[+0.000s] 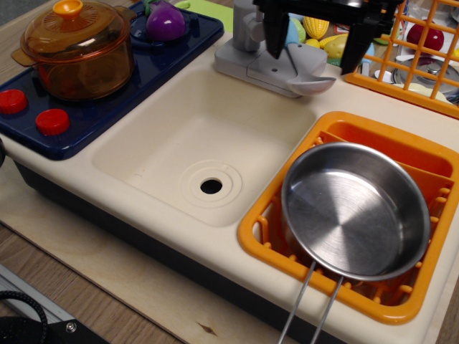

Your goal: Put spoon into pan

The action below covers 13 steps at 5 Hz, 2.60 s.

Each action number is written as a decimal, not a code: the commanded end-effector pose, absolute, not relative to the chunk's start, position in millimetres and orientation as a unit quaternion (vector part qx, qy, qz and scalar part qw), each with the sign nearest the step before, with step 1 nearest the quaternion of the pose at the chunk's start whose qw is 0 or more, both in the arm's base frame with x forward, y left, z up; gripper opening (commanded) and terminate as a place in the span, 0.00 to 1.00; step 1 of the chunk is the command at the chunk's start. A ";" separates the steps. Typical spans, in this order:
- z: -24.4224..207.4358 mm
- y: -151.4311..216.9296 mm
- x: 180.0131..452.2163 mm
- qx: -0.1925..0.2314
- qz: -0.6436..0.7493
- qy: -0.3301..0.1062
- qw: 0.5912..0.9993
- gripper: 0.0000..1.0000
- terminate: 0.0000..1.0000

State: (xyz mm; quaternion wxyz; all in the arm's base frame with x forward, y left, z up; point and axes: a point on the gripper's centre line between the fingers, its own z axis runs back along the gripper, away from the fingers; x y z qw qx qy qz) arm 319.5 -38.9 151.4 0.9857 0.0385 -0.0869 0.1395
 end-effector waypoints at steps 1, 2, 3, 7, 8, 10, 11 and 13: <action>150.0 -35.8 331.9 0.012 0.143 -0.111 0.983 1.00 0.00; 141.2 -35.8 327.3 0.008 0.148 -0.116 0.982 1.00 0.00; 131.0 -30.2 322.5 -0.003 0.147 -0.113 0.983 1.00 0.00; 137.5 -35.0 315.6 0.030 0.135 -0.099 0.985 0.00 0.00; 167.9 -58.0 303.1 0.058 0.164 -0.092 0.980 0.00 0.00; 178.6 -96.6 248.8 0.052 0.236 -0.113 0.964 0.00 0.00; 162.3 -110.6 228.2 0.070 0.258 -0.145 0.953 0.00 0.00; 134.7 -128.0 212.1 0.041 0.258 -0.180 0.948 1.00 0.00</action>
